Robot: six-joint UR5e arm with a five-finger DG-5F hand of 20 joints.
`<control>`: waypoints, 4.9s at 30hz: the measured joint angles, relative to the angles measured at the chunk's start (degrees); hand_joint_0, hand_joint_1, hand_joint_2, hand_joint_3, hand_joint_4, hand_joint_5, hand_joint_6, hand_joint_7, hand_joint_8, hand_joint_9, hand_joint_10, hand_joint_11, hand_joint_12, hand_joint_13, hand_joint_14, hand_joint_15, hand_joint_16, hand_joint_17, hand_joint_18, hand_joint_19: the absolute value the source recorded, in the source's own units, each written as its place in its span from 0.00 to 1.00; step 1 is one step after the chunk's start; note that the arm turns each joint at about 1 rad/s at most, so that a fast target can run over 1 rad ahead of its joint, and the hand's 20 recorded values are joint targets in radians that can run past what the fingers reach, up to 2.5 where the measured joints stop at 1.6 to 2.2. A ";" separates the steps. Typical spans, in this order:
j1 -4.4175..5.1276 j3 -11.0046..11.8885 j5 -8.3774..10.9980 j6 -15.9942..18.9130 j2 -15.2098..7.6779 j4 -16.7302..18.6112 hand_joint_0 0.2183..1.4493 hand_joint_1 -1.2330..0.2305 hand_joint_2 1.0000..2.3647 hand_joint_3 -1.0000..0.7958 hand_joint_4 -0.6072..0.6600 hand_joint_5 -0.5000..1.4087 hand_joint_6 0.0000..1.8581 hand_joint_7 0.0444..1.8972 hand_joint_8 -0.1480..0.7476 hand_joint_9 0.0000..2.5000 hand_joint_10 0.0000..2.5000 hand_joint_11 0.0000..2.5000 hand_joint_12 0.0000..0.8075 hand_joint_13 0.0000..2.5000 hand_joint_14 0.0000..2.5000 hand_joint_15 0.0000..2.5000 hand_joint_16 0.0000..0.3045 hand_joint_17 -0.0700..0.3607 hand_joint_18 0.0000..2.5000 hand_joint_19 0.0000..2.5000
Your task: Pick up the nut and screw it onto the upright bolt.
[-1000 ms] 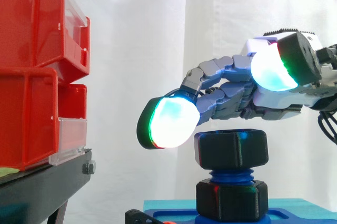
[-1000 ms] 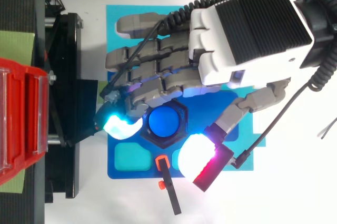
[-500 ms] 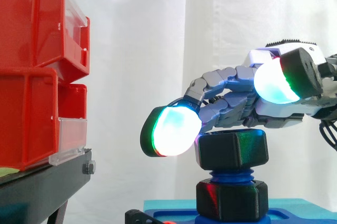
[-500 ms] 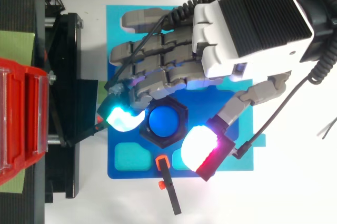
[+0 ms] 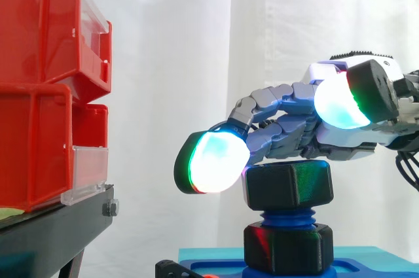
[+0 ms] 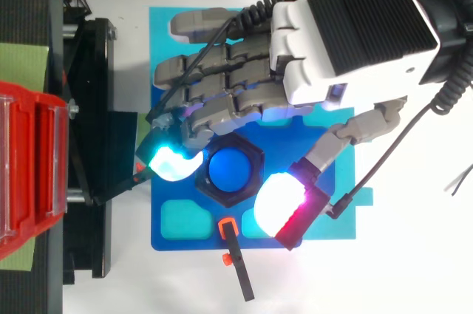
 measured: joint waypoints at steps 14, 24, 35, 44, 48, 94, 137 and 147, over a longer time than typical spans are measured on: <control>-0.48 0.07 -0.87 1.78 -1.12 1.47 0.21 0.68 0.00 0.28 0.59 0.18 0.27 0.55 0.39 0.17 0.00 0.00 0.31 0.13 0.00 0.00 0.09 0.30 0.00 0.00; -1.17 0.55 -1.82 1.65 -1.14 1.34 0.21 0.68 0.00 0.28 0.57 0.20 0.27 0.64 0.41 0.19 0.00 0.00 0.31 0.14 0.00 0.00 0.08 0.29 0.00 0.00; -3.31 2.38 -3.79 0.26 -1.14 0.14 0.22 0.66 0.00 0.28 0.57 0.21 0.29 0.65 0.43 0.24 0.00 0.00 0.29 0.18 0.00 0.00 0.07 0.27 0.04 0.00; -4.82 2.78 -4.98 -0.07 -1.14 -0.06 0.23 0.65 0.00 0.28 0.59 0.22 0.30 0.64 0.44 0.29 0.00 0.00 0.26 0.22 0.00 0.00 0.06 0.25 0.08 0.00; -5.20 2.89 -5.22 -0.11 -1.14 0.11 0.22 0.66 0.00 0.28 0.64 0.20 0.27 0.53 0.41 0.26 0.00 0.00 0.27 0.19 0.00 0.00 0.07 0.27 0.05 0.00; -1.35 3.70 -3.21 0.39 -1.21 -0.69 0.20 0.69 0.00 0.28 0.62 0.19 0.27 0.44 0.40 0.15 0.00 0.00 0.34 0.10 0.00 0.00 0.10 0.32 0.00 0.00; -5.46 3.98 -6.22 0.02 -1.15 -0.08 0.23 0.62 0.00 0.28 0.64 0.25 0.27 0.55 0.40 0.48 0.00 0.00 0.19 0.33 0.00 0.00 0.03 0.22 0.21 0.00; -4.82 6.52 -6.49 0.10 -1.17 -0.44 0.19 0.69 0.00 0.28 0.57 0.16 0.27 0.30 0.36 0.18 0.00 0.00 0.31 0.11 0.00 0.00 0.09 0.31 0.00 0.00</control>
